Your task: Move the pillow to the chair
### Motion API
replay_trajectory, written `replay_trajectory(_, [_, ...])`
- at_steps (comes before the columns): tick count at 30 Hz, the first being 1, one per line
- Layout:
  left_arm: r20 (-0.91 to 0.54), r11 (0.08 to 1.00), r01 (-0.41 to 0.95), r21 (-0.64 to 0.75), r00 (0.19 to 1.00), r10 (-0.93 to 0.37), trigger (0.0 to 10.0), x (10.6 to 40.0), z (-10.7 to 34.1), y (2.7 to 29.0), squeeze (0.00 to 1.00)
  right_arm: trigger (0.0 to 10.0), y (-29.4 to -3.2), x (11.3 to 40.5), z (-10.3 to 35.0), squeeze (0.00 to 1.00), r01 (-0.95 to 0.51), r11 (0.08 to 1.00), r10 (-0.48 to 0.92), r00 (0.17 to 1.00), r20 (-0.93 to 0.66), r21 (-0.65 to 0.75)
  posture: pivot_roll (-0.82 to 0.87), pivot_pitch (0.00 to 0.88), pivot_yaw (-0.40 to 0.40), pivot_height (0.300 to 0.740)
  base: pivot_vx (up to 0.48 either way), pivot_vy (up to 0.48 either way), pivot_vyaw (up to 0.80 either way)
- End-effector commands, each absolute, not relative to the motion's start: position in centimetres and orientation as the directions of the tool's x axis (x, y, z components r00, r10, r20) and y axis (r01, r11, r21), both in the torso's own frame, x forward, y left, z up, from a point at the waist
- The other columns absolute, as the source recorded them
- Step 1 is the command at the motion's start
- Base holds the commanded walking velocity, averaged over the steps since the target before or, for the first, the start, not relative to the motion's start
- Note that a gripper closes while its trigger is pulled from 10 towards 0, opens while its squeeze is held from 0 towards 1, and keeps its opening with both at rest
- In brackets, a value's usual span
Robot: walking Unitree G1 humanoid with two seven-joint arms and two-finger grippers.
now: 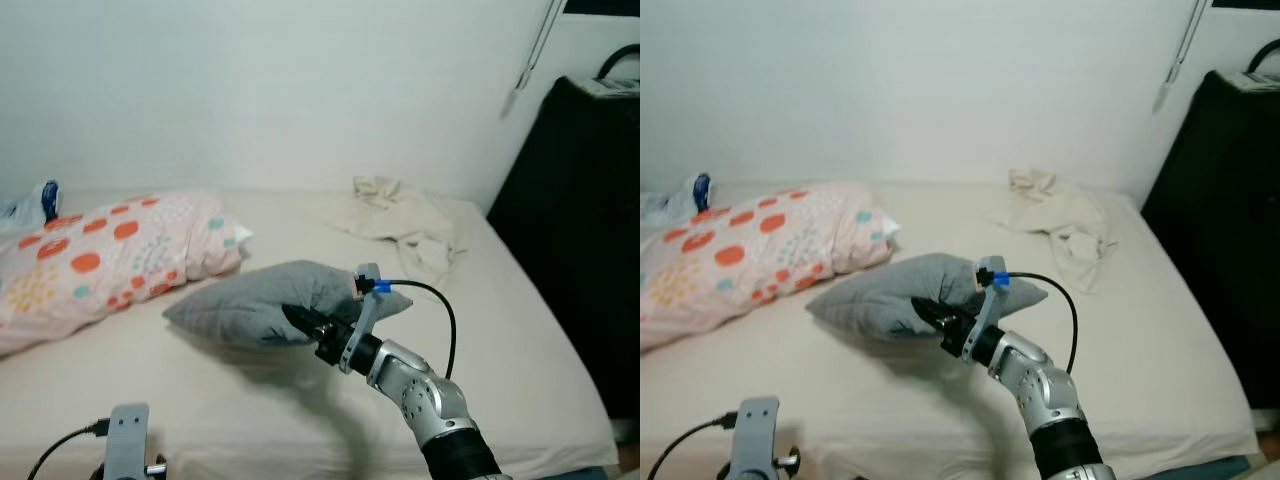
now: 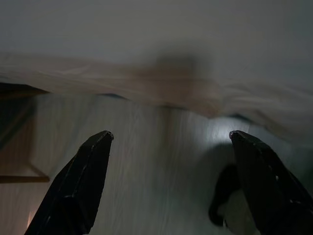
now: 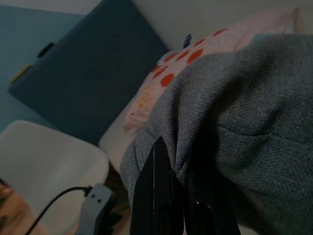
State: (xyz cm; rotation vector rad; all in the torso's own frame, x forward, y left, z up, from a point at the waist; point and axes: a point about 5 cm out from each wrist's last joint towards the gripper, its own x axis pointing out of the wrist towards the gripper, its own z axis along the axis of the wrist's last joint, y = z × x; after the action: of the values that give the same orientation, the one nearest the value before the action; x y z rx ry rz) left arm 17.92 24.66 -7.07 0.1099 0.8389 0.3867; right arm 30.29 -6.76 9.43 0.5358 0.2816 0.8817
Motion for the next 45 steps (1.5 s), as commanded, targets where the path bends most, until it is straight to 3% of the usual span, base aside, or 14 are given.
replay_trajectory(1, [-0.746,0.934,-0.258,0.246,0.565,0.352,10.0,16.6,-7.9,24.0,0.0,0.0,-6.5,30.3,9.3,0.0,-0.673,0.526,0.795,0.607,-0.019,0.52,0.04,0.0,-0.05,0.735,0.0,0.0,0.0])
replay_trajectory(5, [-0.768,0.939,-0.239,0.249,0.541,0.342,10.0,15.8,-8.4,23.8,0.0,0.0,-6.5,30.2,8.3,0.0,-0.66,0.554,0.787,0.614,-0.061,0.507,0.04,0.0,-0.052,0.74,0.0,0.0,0.0])
replay_trajectory(6, [-0.785,0.941,-0.226,0.251,0.521,0.335,10.0,15.1,-8.7,23.7,0.0,3.9,-6.7,30.1,7.6,0.0,-0.645,0.578,0.777,0.623,-0.094,0.5,0.04,0.0,-0.056,0.74,0.0,0.0,0.0])
replay_trajectory(7, [-0.802,0.943,-0.215,0.254,0.498,0.329,10.0,14.3,-9.1,23.6,0.0,10.0,-6.9,29.9,6.8,0.0,-0.631,0.59,0.769,0.629,-0.113,0.504,0.04,0.0,-0.058,0.74,0.0,0.0,0.0])
replay_trajectory(9, [-0.832,0.947,-0.191,0.258,0.454,0.318,10.0,12.9,-9.7,23.3,0.0,10.0,-7.4,29.4,5.7,0.0,-0.622,0.597,0.765,0.631,-0.128,0.506,0.04,0.0,-0.059,0.74,0.0,0.0,0.0])
replay_trajectory(14, [-0.846,0.953,-0.176,0.247,0.439,0.301,10.0,12.4,-9.9,23.0,0.0,10.0,-7.1,29.0,5.3,0.0,-0.657,0.585,0.789,0.598,-0.145,0.475,0.05,0.0,-0.062,0.74,0.0,0.0,0.8])
replay_trajectory(31, [-0.863,0.979,-0.141,0.146,0.466,0.195,10.0,13.5,-9.9,21.5,0.0,10.0,-6.1,29.0,5.1,0.0,-0.715,0.561,0.817,0.56,-0.138,0.417,0.04,0.0,-0.058,0.74,0.0,0.0,0.78])
replay_trajectory(45, [-0.865,0.982,-0.147,0.122,0.469,0.178,10.0,13.7,-10.0,21.1,0.0,10.0,-5.1,29.0,5.4,0.0,-0.75,0.54,0.834,0.539,-0.119,0.381,0.04,0.0,-0.06,0.74,0.0,-0.35,0.78])
